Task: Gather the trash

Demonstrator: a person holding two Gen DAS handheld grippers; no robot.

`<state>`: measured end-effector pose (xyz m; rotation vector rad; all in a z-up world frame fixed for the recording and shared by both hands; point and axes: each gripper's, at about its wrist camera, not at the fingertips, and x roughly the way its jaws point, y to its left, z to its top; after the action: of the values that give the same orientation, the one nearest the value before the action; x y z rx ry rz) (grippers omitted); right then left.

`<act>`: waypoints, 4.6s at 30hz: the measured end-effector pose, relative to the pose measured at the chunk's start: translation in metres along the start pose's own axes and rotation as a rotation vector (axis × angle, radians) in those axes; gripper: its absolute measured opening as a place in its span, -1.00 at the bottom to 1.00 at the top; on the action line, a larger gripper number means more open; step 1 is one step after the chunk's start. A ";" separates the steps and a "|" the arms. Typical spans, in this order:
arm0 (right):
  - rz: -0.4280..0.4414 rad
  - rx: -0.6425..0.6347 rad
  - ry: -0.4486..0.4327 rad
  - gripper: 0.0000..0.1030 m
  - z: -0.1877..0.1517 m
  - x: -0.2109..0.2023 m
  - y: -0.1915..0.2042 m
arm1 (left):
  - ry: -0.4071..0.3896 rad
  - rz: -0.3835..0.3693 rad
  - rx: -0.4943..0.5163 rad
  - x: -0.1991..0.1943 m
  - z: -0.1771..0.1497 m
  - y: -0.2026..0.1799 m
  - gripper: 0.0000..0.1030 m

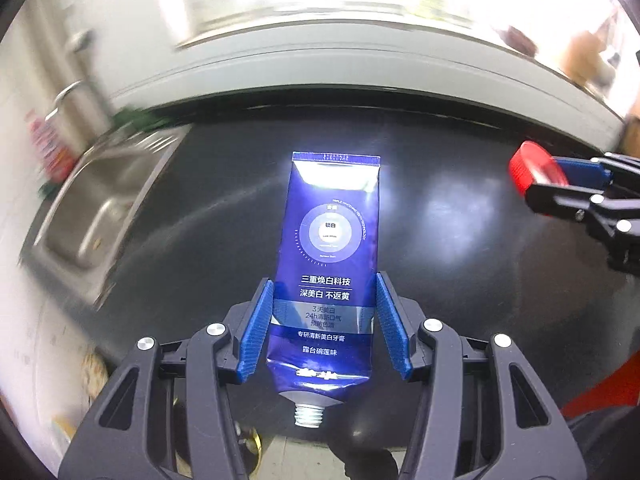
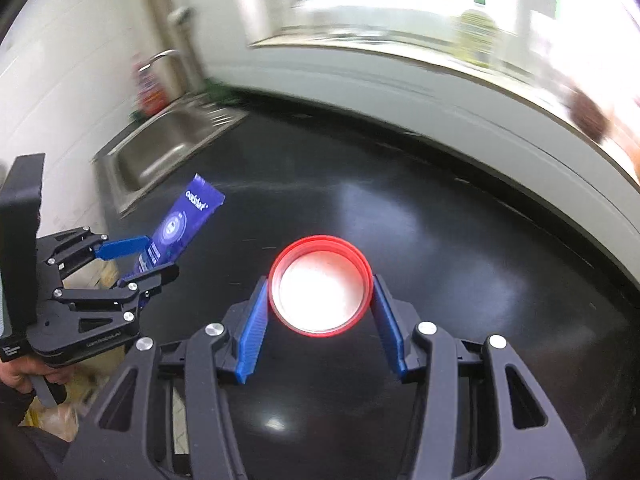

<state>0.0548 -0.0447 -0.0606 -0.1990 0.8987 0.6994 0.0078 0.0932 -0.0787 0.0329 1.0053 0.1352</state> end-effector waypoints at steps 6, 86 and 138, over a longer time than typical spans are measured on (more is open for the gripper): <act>0.166 -0.187 0.047 -0.03 0.013 0.034 0.111 | 0.007 0.147 -0.181 -0.044 -0.066 0.079 -0.02; -0.506 0.431 -0.116 0.86 -0.067 -0.145 -0.070 | 0.007 -0.121 0.014 -0.024 0.034 -0.015 0.87; -0.481 0.500 -0.073 0.86 -0.081 -0.141 -0.111 | 0.061 -0.117 0.081 -0.006 0.041 -0.056 0.87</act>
<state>0.0133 -0.2312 -0.0157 0.0592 0.8851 0.0259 0.0448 0.0382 -0.0572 0.0437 1.0710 -0.0118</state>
